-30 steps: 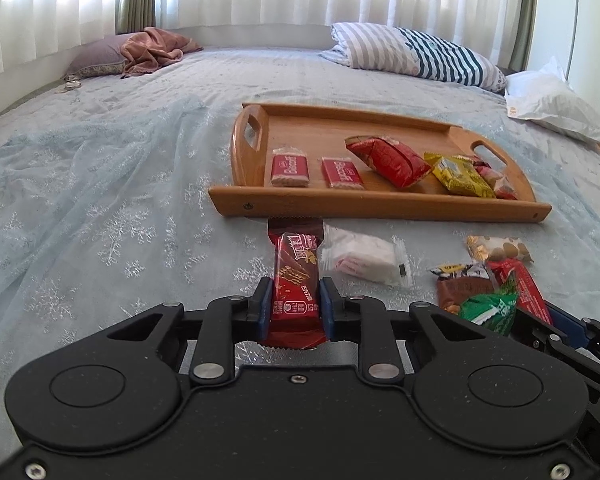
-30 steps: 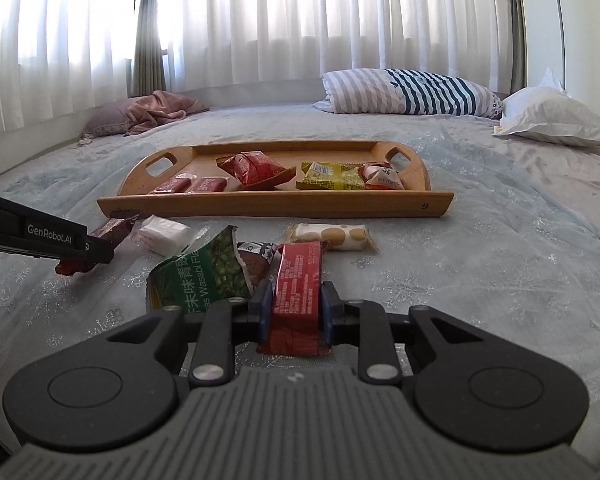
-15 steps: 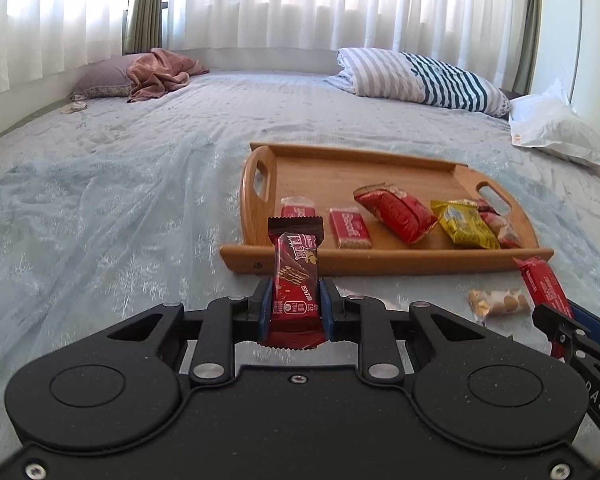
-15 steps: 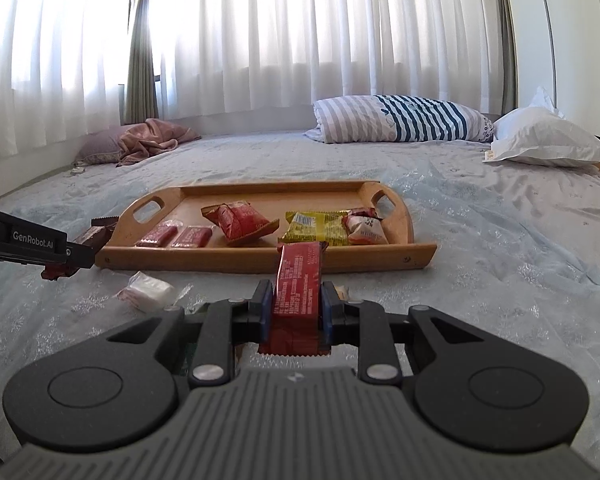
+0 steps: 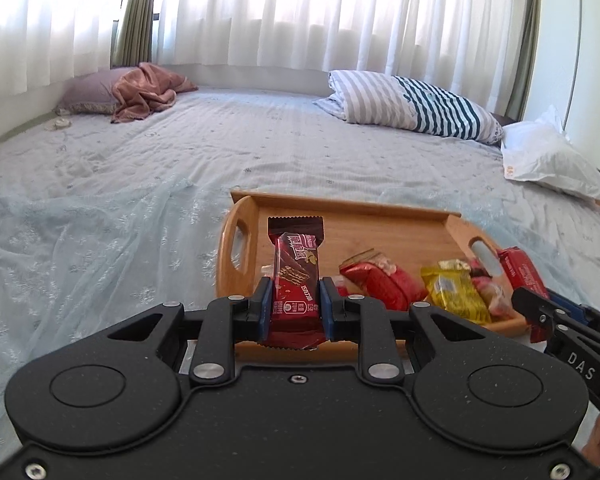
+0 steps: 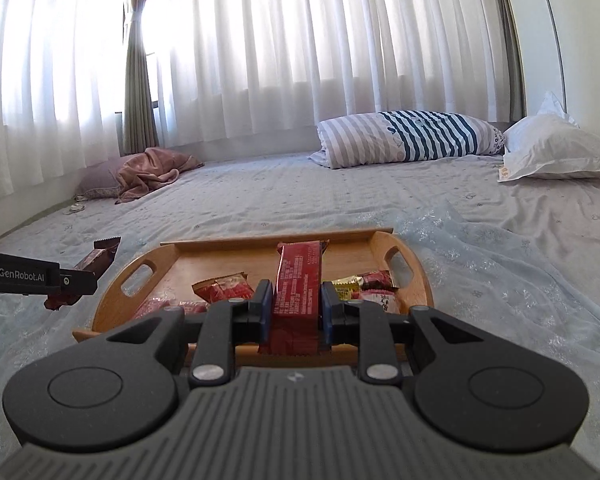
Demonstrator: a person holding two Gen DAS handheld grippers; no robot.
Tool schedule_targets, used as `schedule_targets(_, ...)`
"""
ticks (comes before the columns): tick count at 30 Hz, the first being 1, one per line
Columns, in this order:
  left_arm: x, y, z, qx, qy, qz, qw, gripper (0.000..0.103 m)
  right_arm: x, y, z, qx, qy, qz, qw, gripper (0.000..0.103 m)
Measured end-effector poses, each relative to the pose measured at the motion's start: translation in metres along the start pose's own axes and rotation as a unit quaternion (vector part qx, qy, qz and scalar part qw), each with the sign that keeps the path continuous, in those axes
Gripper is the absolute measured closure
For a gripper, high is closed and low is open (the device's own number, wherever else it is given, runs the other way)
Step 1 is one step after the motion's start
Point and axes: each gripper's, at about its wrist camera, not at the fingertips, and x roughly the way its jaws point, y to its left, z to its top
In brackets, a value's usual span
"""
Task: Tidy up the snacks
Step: 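Carry the chocolate bar with the left tool while the right tool carries the red bar onto the tray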
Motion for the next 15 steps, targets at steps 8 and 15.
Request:
schedule_targets(8, 0.042, -0.001, 0.027, -0.017, 0.018, -0.018, 0.9995, 0.080, 0.048, -0.005, 0.021, 0.013, 0.027, 0.009, 0.999, 0.074)
schedule_targets(15, 0.094, -0.009, 0.035, -0.032, 0.047, -0.019, 0.9982, 0.080, 0.095, 0.002, 0.026, 0.007, 0.059, 0.012, 0.998, 0.074)
